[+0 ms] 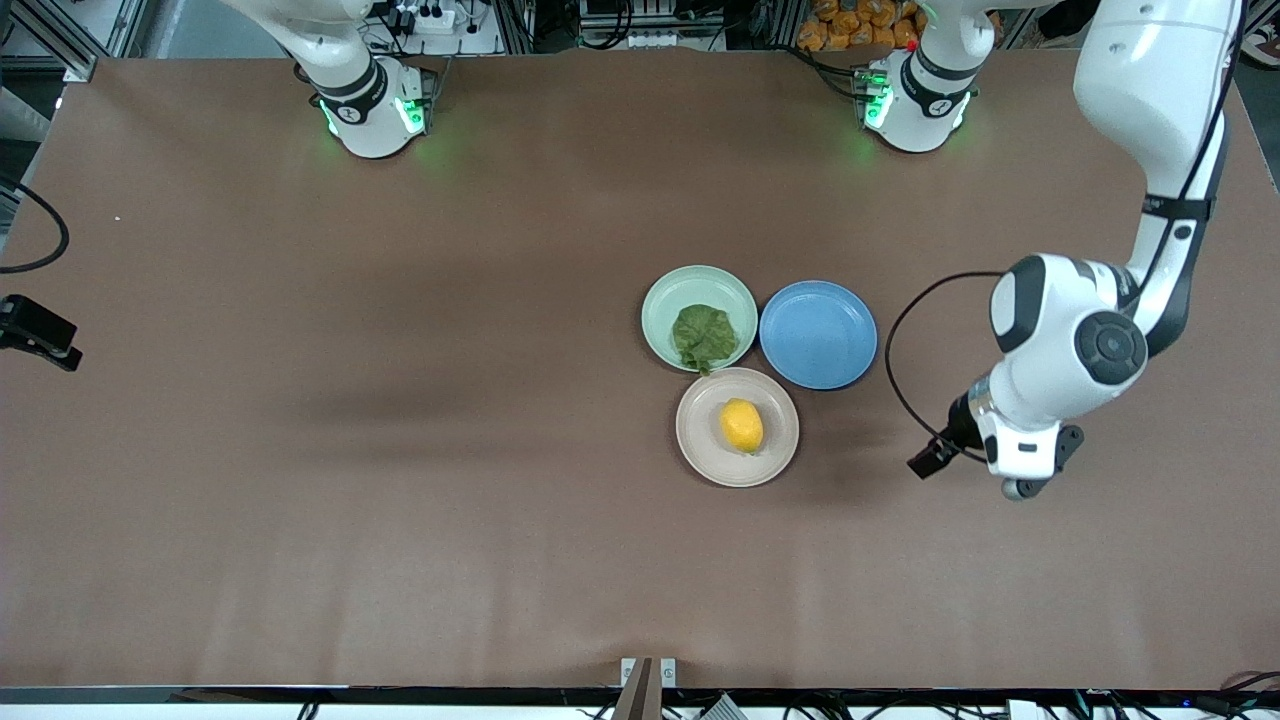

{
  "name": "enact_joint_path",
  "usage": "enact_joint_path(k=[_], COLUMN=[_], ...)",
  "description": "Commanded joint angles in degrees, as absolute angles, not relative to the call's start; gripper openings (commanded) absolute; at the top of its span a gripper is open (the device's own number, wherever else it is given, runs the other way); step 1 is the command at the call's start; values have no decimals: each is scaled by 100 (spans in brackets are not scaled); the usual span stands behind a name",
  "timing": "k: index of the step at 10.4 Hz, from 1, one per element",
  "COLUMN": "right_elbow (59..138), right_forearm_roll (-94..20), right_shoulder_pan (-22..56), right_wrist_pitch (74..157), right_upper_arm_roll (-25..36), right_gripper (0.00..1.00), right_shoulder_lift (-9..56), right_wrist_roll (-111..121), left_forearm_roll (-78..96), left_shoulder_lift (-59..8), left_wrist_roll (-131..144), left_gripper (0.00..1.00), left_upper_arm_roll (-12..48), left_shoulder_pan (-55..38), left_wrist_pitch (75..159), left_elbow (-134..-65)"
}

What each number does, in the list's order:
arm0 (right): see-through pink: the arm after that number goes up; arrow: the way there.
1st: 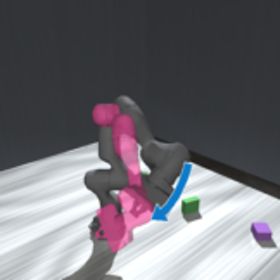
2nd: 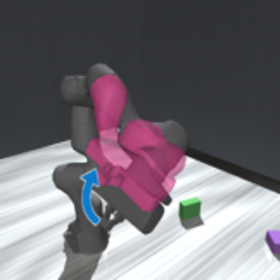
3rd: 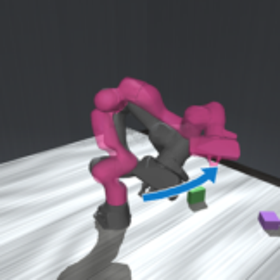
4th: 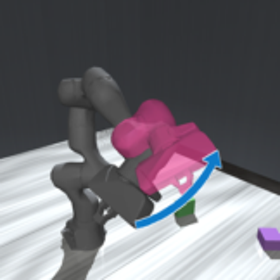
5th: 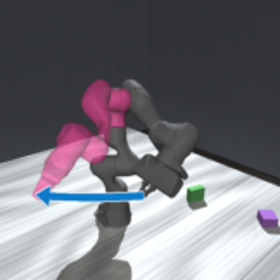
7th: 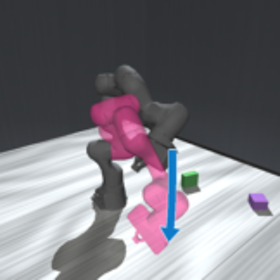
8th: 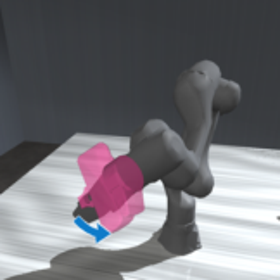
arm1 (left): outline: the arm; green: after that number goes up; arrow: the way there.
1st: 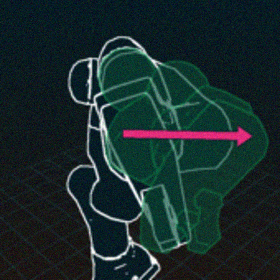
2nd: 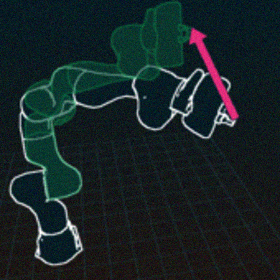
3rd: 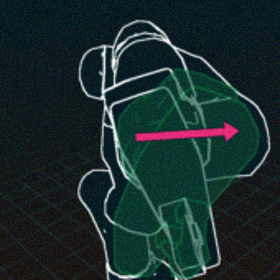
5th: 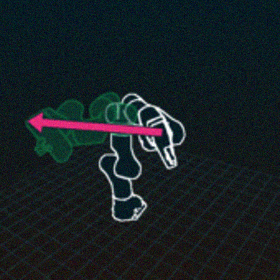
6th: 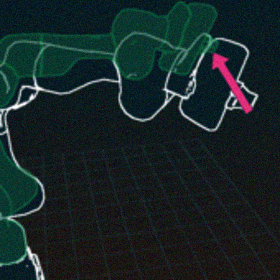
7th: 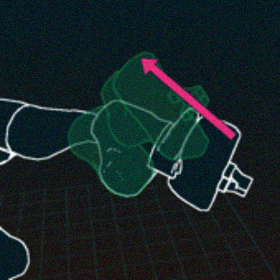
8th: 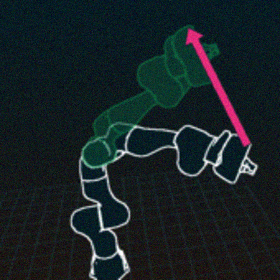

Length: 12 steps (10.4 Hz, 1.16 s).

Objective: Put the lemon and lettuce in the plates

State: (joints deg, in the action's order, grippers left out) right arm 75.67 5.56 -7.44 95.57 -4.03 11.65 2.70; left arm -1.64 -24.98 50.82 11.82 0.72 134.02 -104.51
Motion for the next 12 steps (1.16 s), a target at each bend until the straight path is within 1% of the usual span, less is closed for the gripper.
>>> enact_joint_path(k=[1,2,4,5,6,8,9,11,12], right_elbow=[7699,7699,7690,7690,7743,8530,8917,9612,9694], right_forearm_roll=[-32,-87,-219,-263,-264,-272,-264,-264,-246], right_shoulder_pan=[-265,-64,-97,-88,-62,-62,-88,-184,-150], right_wrist_pitch=[9501,9466,9404,9230,8959,9157,9384,9676,9668], right_upper_arm_roll=[287,525,563,554,562,536,458,221,176], right_gripper=[100,100,100,100,100,100,100,100,100], right_shoulder_lift=[871,801,809,748,547,91,-121,-525,-597], right_wrist_roll=[360,360,360,369,378,378,378,369,334], left_forearm_roll=[-299,-290,-281,-273,-255,-211,-194,-193,-193], left_shoulder_lift=[-1549,-1355,-943,-697,-459,-142,-132,-115,-27], left_wrist_roll=[5159,5159,5168,5168,5168,5168,5142,4181,3679], left_gripper=[100,100,100,100,100,100,100,100,100], left_upper_arm_roll=[1335,1397,1424,1467,1494,1564,1617,1652,1644], left_shoulder_pan=[132,132,132,132,123,123,123,123,132], left_wrist_pitch=[13711,13711,13711,13711,13711,13702,13702,13650,13606], left_elbow=[-11643,-11854,-12250,-12530,-12742,-12946,-12929,-12640,-12543])
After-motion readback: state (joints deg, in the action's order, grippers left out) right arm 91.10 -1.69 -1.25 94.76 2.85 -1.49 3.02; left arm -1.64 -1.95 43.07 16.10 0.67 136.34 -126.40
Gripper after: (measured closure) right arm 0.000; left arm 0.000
